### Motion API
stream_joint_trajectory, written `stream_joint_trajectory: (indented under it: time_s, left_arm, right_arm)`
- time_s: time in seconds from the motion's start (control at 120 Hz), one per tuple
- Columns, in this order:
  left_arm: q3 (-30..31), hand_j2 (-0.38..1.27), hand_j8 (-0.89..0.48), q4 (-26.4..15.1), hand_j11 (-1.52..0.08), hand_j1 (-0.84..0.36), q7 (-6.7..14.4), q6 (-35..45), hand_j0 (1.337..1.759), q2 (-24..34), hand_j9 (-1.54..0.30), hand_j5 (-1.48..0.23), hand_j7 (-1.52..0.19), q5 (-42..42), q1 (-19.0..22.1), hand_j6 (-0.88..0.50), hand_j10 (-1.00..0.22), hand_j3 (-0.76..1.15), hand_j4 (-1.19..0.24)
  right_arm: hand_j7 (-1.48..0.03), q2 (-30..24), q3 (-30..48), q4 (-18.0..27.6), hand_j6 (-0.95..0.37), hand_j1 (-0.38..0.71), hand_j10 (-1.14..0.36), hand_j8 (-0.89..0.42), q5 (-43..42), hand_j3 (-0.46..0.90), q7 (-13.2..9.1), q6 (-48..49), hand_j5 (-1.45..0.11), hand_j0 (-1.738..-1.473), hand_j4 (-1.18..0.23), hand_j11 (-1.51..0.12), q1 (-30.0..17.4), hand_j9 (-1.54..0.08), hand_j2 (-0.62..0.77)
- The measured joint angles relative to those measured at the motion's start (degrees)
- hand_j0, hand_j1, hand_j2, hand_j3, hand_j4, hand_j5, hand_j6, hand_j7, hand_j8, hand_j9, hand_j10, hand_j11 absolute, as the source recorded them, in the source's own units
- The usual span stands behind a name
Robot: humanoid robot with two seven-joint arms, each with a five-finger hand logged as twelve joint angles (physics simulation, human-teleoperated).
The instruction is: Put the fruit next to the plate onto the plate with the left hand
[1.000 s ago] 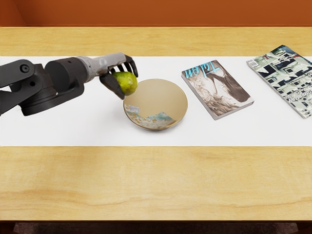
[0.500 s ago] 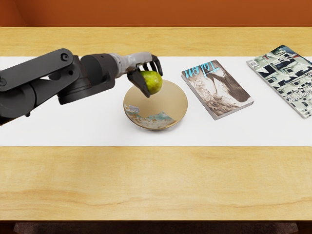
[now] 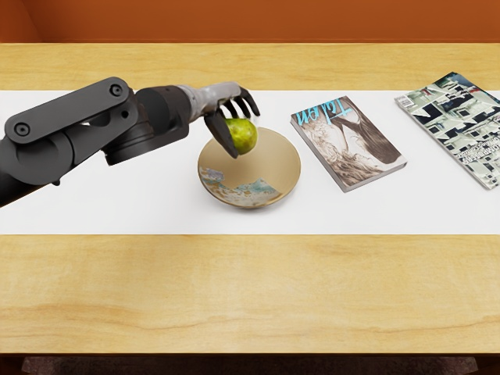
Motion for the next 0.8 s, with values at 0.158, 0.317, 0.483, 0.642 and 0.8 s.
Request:
stream_joint_trajectory:
  time_s: [0.158,0.317,0.483,0.642,0.8]
  left_arm:
    - [-0.12,0.09,-0.25,-0.03,-0.42,0.00,0.00,0.39,1.656,0.08,-0.42,-0.43,-0.43,-0.39,0.00,-0.23,-0.31,0.00,-0.27]
    - [-1.68,0.06,-0.17,-0.43,-0.27,0.12,0.00,0.43,1.657,0.64,-0.27,-0.27,-0.27,-4.07,0.30,-0.16,-0.20,0.00,-0.18]
    - [-3.84,0.03,-0.10,-3.50,-0.14,0.23,0.00,-0.02,1.658,6.84,-0.14,-0.15,-0.15,-26.79,0.44,-0.09,-0.11,0.00,-0.10]
    - [-7.66,0.02,-0.06,-9.16,-0.09,0.27,0.00,-5.07,1.658,14.54,-0.09,-0.09,-0.09,-50.41,5.74,-0.06,-0.07,0.00,-0.06]
    - [-9.94,0.01,-0.04,-14.35,-0.05,0.30,0.00,-15.91,1.658,29.77,-0.05,-0.06,-0.06,-69.58,9.83,-0.04,-0.04,0.00,-0.04]
  right_arm:
    - [0.00,0.00,0.00,0.00,0.00,-0.35,0.00,0.00,0.01,0.00,0.00,0.00,0.00,-1.658,0.00,0.00,0.23,0.00,0.00]
    - [0.00,0.00,0.00,0.05,0.00,-0.35,0.00,0.00,0.02,0.00,0.01,0.00,0.00,-1.658,0.00,0.00,0.27,0.00,0.00]
    - [0.00,0.00,0.00,0.25,0.00,-0.35,0.00,0.00,0.02,0.00,0.00,0.05,0.00,-1.658,0.00,0.00,0.28,0.00,0.00]
    - [0.00,0.00,0.00,0.33,0.00,-0.35,0.00,0.00,0.02,0.00,-0.06,0.08,0.00,-1.658,0.00,0.00,0.28,0.00,0.00]
    - [0.00,0.00,0.07,0.34,0.00,-0.35,0.00,0.00,0.12,0.00,-0.07,0.09,0.00,-1.658,0.00,0.00,0.28,0.00,0.00]
